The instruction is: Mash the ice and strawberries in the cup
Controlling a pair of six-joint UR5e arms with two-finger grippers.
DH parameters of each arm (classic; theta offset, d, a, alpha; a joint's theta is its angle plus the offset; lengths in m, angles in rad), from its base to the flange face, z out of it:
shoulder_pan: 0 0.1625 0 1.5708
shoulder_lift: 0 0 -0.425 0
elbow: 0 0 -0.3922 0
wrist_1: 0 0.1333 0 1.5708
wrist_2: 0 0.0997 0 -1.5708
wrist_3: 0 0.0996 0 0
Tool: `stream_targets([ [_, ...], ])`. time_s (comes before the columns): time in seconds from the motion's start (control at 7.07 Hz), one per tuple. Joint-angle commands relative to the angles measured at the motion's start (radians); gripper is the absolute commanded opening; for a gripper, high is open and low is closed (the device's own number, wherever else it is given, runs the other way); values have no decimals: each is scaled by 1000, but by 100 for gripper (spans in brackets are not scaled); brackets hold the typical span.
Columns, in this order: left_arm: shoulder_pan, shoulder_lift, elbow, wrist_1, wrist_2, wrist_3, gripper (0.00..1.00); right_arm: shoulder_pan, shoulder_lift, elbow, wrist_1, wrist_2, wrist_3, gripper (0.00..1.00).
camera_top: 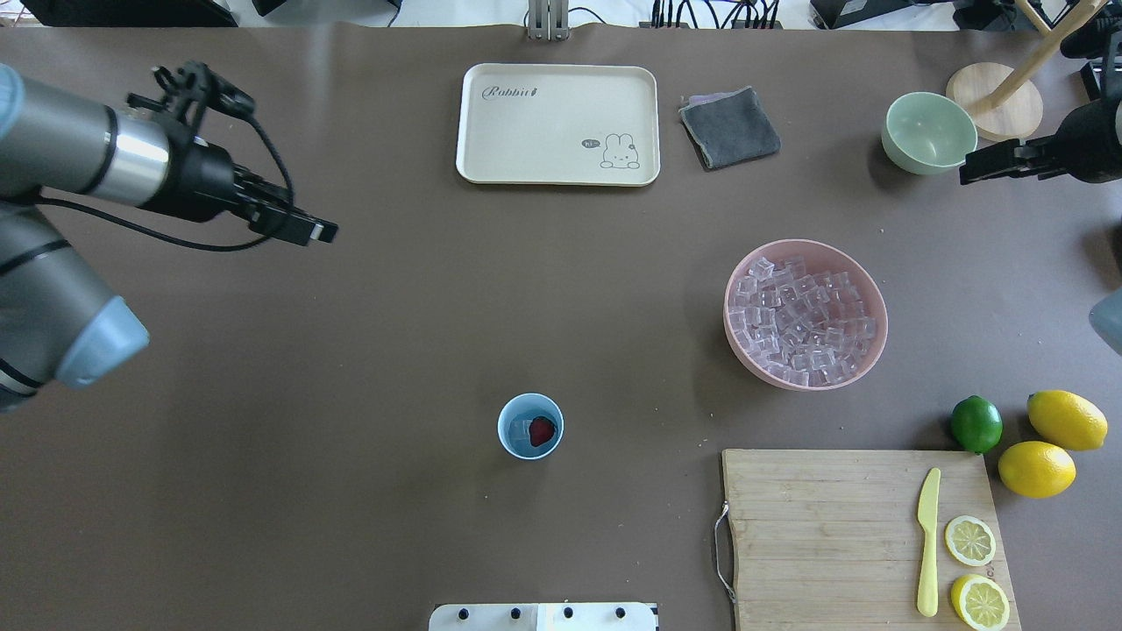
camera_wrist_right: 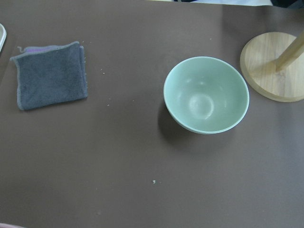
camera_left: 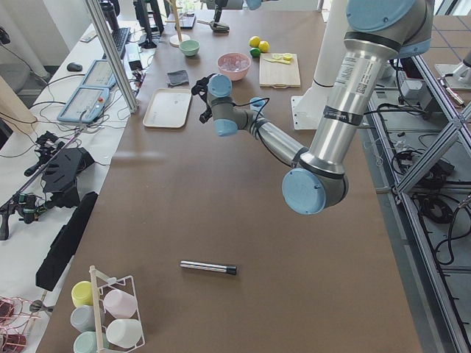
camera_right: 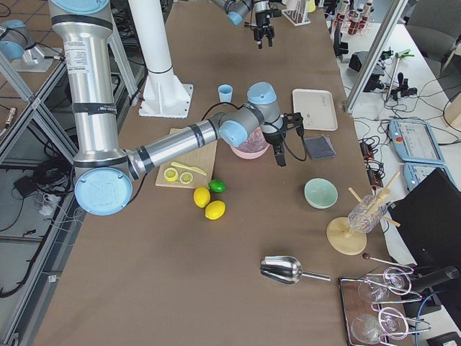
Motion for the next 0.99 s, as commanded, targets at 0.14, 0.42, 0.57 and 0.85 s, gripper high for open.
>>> stream_targets([
  [0.14,-444,195,85,87,-319,48,97,-36,21,5,-9,42,-25,100],
  [0.42,-549,222,223,89,-319,169,97,43,33,-15,-62,78,-221,100],
  [0.57,-577,220,326,93,-307,291,97,82,56,-9,-123,87,-257,100],
  [0.85,-567,199,418,154,-147,389,97,175,47,-12,-130,125,-336,100],
])
